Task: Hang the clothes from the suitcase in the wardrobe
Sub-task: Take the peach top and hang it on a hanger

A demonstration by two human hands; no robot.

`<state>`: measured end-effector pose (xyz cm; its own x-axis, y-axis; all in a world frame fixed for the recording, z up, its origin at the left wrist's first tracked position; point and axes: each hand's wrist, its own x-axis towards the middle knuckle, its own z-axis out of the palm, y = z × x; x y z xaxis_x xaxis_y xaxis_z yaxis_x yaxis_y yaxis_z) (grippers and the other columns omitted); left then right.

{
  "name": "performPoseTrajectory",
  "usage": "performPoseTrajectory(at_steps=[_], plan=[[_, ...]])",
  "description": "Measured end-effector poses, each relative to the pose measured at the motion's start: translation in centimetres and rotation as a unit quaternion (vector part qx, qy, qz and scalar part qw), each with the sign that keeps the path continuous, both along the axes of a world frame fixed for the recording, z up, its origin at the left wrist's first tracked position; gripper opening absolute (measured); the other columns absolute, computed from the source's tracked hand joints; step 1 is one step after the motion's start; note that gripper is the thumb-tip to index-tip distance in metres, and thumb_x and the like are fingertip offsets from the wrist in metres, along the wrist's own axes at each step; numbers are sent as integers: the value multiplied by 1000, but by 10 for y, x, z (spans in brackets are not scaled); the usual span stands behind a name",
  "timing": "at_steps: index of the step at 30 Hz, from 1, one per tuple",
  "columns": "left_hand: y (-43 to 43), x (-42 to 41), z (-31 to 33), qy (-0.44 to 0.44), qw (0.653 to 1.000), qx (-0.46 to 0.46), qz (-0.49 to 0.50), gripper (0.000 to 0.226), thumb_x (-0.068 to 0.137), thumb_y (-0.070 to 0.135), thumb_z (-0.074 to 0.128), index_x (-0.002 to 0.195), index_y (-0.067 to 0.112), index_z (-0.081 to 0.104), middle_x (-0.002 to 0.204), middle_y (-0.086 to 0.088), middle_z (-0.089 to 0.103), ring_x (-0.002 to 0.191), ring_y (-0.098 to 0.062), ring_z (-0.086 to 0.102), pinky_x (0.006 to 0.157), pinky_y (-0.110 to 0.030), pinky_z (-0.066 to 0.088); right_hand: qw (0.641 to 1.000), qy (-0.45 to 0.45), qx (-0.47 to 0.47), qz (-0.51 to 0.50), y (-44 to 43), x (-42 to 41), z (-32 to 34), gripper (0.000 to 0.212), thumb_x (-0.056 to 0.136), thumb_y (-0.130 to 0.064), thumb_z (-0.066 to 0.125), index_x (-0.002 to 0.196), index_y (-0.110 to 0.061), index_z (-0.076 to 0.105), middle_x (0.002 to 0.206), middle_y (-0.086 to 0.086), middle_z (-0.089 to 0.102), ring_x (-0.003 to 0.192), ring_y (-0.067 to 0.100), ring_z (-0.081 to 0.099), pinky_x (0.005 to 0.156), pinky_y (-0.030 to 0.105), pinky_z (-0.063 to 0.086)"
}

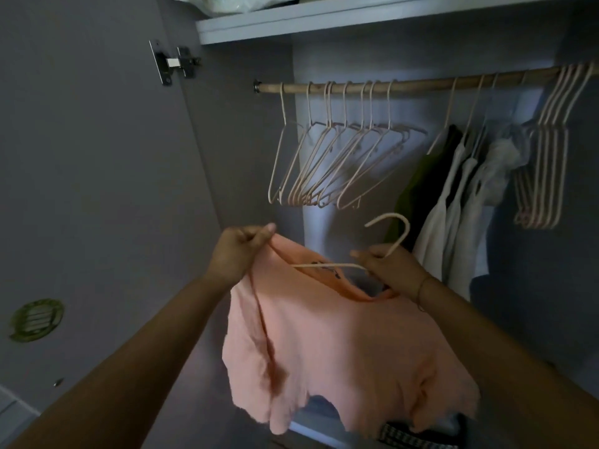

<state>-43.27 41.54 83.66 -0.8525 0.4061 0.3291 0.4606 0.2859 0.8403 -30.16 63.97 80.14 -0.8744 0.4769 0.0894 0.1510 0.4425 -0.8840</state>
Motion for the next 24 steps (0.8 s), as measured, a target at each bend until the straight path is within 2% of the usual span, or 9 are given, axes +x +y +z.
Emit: performPoseTrajectory(at_steps=[3, 5, 8, 11, 13, 16, 19, 21, 24], plan=[[18, 10, -2, 10, 995, -49, -87, 38, 92, 27, 59, 74, -3, 72, 63, -1, 64, 60, -2, 49, 60, -19, 43, 995, -4, 80, 65, -15, -7, 32, 43, 89, -36, 60, 52, -20, 44, 41, -11, 51, 52, 11, 45, 54, 24, 35], [26, 18, -7, 23, 990, -71, -121, 37, 93, 25, 58, 74, -4, 72, 65, -10, 67, 58, -5, 49, 60, -23, 43, 989, -7, 86, 117, -21, -10, 52, 37, 89, -29, 61, 56, -20, 46, 48, -8, 50, 53, 11, 45, 54, 21, 36], [26, 18, -12, 29, 987, -62, -142, 35, 92, 22, 58, 77, -8, 69, 67, -6, 61, 59, -2, 48, 61, -16, 40, 982, -40, 34, 181, -19, -7, 66, 21, 90, -16, 60, 69, -16, 57, 56, -1, 50, 52, 11, 44, 53, 21, 39], [23, 16, -15, 29, 979, -67, -191, 19, 89, 16, 63, 78, 2, 71, 70, -3, 64, 64, 0, 54, 65, -15, 42, 980, -42, -21, 193, -10, -2, 64, 13, 89, -10, 60, 76, -14, 61, 61, 2, 54, 55, 12, 47, 56, 23, 39], [22, 14, -14, 26, 981, -56, -183, 18, 88, 12, 64, 70, 13, 68, 66, 3, 62, 62, -1, 52, 64, -18, 41, 977, -33, -33, 209, -2, 5, 63, 5, 86, -11, 64, 89, -15, 63, 75, 1, 64, 69, 12, 58, 65, 23, 46], [19, 7, -13, 14, 986, -22, -162, 22, 87, 6, 64, 68, 18, 67, 59, 13, 62, 60, 4, 53, 65, -14, 42, 969, -95, 88, 210, 24, 24, 63, 38, 83, -24, 68, 119, -15, 57, 115, -2, 62, 106, 9, 58, 90, 21, 47], [15, -2, -10, -16, 989, 10, -147, 13, 86, 4, 64, 75, 9, 70, 58, 16, 65, 59, 7, 54, 64, -8, 42, 935, -201, 189, 223, 57, 56, 62, 41, 86, -41, 61, 123, -24, 56, 118, -10, 61, 108, 3, 58, 98, 24, 47], [15, -7, -6, -38, 989, 31, -140, 9, 86, 5, 65, 79, 3, 71, 59, 14, 66, 60, 5, 55, 64, -8, 43, 929, -225, 171, 240, 70, 77, 60, 47, 83, -57, 55, 120, -27, 59, 117, -10, 64, 107, 3, 60, 97, 25, 48], [22, -13, -1, -38, 990, 32, -133, 9, 86, 8, 66, 80, 5, 72, 61, 12, 66, 61, 2, 57, 64, -10, 44, 953, -207, 66, 213, 78, 104, 57, 66, 68, -75, 57, 114, -28, 64, 112, -9, 68, 103, 5, 64, 86, 18, 51]])
